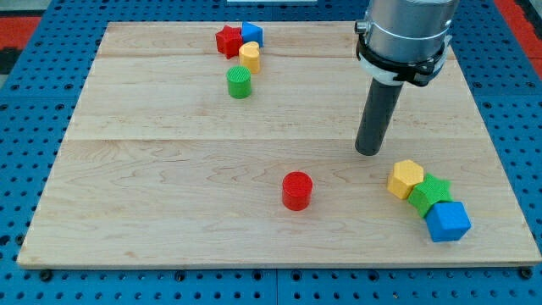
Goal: Move the yellow hexagon to the top of the green star
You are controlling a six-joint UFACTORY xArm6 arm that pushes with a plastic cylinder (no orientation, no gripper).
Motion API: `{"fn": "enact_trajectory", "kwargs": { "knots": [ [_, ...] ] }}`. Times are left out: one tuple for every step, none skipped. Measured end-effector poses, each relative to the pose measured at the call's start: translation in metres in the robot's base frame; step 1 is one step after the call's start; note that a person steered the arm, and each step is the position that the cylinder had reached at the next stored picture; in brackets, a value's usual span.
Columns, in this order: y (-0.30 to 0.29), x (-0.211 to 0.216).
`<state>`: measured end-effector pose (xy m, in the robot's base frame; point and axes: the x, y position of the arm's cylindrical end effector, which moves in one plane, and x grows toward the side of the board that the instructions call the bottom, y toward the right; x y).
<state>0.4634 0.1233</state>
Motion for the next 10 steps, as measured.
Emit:
{"fn": "enact_trajectory", "kwargs": {
  "knots": [
    [0.000,0.000],
    [-0.015,0.024],
    [-0.017,0.041],
    [-0.014,0.048],
    [0.019,0.053],
    [0.021,0.053],
    [0.038,0.053],
    [0.047,0.053],
    [0.047,0.053],
    [0.048,0.071]
  ]
}}
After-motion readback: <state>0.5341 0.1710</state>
